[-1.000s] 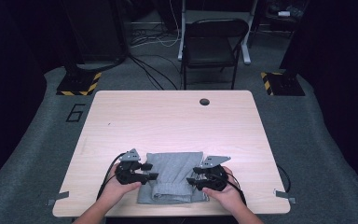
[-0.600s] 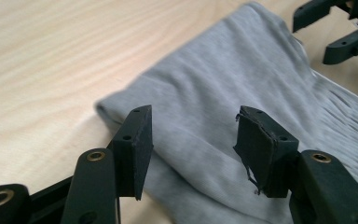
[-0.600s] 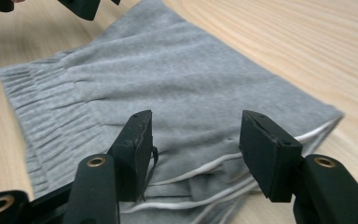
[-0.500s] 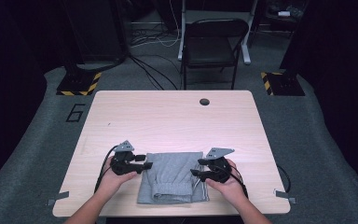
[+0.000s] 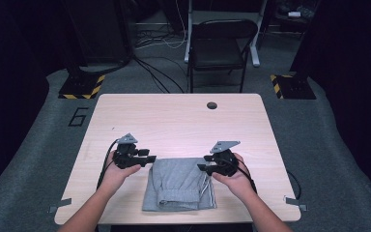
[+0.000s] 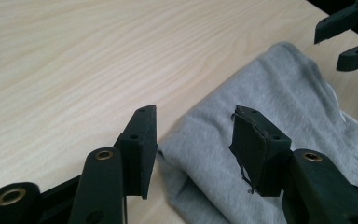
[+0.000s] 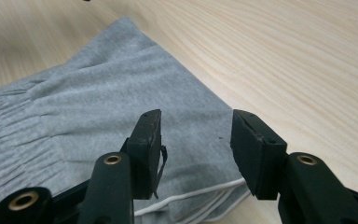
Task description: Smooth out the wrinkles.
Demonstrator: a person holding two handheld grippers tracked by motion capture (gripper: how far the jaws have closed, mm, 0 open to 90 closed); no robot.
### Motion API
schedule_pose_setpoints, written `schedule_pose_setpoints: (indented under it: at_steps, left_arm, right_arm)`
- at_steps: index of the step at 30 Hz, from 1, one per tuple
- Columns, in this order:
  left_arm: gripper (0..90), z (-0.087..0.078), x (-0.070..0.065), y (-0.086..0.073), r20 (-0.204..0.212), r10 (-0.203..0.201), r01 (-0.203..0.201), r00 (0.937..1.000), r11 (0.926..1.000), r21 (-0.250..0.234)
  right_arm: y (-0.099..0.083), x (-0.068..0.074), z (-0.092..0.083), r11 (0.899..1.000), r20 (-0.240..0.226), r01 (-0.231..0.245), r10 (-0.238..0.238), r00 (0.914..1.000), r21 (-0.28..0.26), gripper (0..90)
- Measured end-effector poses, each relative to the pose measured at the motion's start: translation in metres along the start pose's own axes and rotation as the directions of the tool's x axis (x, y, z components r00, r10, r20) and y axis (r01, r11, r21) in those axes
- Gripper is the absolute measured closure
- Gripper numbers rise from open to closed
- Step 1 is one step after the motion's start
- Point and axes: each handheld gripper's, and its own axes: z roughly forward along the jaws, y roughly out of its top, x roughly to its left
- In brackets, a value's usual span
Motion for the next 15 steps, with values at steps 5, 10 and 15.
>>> schedule_pose_setpoints:
  at_steps: [5, 10, 15]
  left_arm:
    - [50.6, 0.008, 0.006, 0.008, -0.016, 0.009, -0.009, 0.9998, 1.0, -0.001]
    - [50.1, 0.021, 0.01, 0.005, -0.025, 0.021, -0.02, 0.9995, 0.9989, 0.043]
    - [49.3, 0.028, 0.011, -0.002, -0.027, 0.015, -0.014, 0.9995, 0.9993, 0.036]
  right_arm:
    - [0.005, -0.009, 0.006, 1.0, 0.003, -0.013, 0.013, 0.9999, 0.013, 55.2]
    - [0.007, -0.021, 0.012, 0.999, 0.029, -0.02, 0.019, 0.9994, 0.027, 54.8]
    - [0.002, -0.031, 0.016, 0.998, 0.049, -0.057, 0.055, 0.9973, 0.031, 52.7]
